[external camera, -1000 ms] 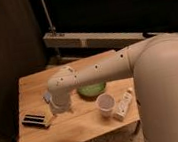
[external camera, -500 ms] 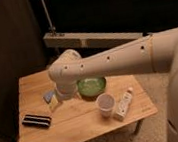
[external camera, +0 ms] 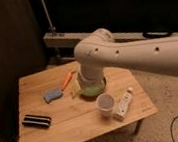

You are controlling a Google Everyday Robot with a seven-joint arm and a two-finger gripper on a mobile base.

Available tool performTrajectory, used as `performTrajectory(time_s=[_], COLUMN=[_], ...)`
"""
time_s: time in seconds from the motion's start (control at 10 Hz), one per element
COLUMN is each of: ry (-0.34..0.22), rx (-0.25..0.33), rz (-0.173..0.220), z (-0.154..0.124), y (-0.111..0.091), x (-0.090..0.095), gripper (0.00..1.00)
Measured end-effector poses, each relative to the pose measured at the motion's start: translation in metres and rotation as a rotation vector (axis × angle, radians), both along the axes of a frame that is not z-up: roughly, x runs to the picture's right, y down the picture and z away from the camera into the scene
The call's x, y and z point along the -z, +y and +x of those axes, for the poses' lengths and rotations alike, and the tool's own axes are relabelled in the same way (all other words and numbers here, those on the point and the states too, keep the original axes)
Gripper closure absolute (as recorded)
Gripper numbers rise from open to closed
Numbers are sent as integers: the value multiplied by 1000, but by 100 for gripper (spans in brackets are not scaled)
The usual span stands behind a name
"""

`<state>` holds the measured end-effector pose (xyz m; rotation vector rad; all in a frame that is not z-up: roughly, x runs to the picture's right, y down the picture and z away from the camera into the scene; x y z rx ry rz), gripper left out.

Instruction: Pick up the ceramic cup

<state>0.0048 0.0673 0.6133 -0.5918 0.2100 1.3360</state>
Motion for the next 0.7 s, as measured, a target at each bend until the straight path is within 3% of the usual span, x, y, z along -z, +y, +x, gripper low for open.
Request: performTrajectory(time_s=[0.2, 0.7], ry=[27, 26], rx=[-28, -27], rz=[-18, -20], z=[30, 30], y=[12, 13], x=[4, 3], gripper=[20, 20])
